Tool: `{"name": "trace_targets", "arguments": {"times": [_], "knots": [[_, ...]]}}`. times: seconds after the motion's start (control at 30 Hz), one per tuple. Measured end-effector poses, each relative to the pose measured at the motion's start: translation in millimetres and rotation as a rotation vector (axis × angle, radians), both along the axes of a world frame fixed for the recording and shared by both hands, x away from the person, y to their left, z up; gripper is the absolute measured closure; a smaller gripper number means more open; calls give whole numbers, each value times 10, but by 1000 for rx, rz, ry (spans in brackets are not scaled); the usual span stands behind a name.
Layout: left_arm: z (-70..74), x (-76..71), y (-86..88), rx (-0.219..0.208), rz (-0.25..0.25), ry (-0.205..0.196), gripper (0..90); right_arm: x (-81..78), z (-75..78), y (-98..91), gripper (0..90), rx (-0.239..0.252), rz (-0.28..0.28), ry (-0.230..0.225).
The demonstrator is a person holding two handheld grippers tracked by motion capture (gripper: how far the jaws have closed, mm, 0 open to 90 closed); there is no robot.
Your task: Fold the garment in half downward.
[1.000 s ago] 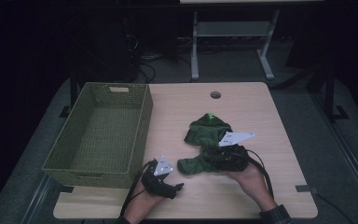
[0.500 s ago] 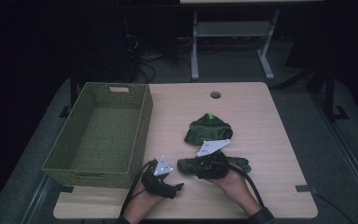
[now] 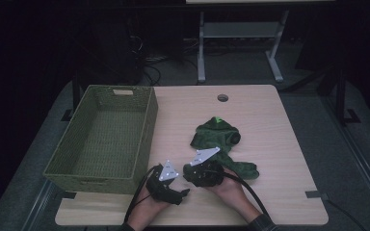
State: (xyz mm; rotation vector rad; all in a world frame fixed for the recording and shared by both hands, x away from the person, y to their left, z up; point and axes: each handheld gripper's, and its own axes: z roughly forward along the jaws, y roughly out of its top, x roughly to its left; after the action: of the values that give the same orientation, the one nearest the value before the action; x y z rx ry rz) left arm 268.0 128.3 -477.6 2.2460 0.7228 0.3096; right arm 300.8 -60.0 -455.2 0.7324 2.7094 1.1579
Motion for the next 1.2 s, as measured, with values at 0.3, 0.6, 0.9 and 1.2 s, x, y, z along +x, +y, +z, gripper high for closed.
{"name": "trace_targets", "arguments": {"times": [0.3,0.6,0.9,1.2], "knots": [[0,0,1,2,-1,0,128,38,-120,38,777,-31,-23,-19],[3,4,5,8,-5,-3,128,-6,-120,29,863,-13,-47,-18],[-2,0,-3,-5,1,3,128,-35,79,-111,863,108,-31,9],[-2,-1,-3,-5,1,4,128,-66,275,-466,858,206,-88,3]]}}
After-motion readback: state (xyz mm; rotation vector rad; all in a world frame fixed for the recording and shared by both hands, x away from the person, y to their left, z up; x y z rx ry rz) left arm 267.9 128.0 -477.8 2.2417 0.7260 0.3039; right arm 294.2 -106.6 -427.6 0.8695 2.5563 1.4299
